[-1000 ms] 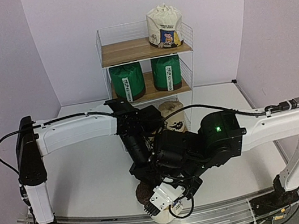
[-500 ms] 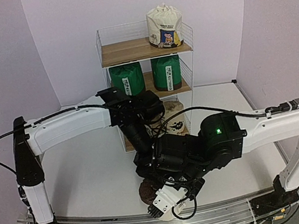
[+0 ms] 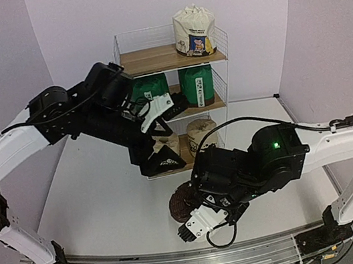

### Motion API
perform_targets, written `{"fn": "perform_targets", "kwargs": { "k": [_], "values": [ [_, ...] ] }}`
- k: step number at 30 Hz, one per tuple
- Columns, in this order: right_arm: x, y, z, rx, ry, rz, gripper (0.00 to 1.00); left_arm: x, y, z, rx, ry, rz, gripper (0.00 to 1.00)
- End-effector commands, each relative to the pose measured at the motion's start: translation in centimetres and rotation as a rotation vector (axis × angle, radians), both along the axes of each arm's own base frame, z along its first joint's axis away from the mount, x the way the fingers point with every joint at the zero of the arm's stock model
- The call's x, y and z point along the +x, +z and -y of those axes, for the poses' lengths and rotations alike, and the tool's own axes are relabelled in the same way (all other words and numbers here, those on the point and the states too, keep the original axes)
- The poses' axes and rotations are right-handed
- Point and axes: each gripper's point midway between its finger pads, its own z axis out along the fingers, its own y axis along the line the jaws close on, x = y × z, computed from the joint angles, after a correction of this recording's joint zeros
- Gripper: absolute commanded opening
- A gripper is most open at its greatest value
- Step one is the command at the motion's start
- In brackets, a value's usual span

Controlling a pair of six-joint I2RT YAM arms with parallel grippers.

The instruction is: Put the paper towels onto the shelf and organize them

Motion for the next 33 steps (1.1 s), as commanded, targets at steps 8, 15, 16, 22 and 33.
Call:
{"fn": "perform_targets", "kwargs": {
  "k": [8,15,16,22,33],
  "values": [
    [4.1,12.8,-1.6,0.417,-0.207,0.142,0.00,7.8,5.9,-11.1,-0.409,0.907,0.037,1.00],
    [9.6,21.6,-3.1,0.581,-0.304,0.289,0.00,7.9,3.1,-15.6,-0.454,1.090,0.030,1.00],
    [10.4,23.6,-3.2,0.628,-0.317,0.299,0.00,8.0,2.6,-16.2,-0.444,1.120,0.034,1.00],
    [15.2,30.1,-4.0,0.761,-0.371,0.403,0.00,8.0,-0.4,-17.1,-0.376,1.178,0.026,1.00],
    [20.6,33.6,-5.3,0.846,-0.386,0.548,0.00,7.3,-1.6,-18.5,-0.368,1.198,-0.002,1.00]
  ]
}}
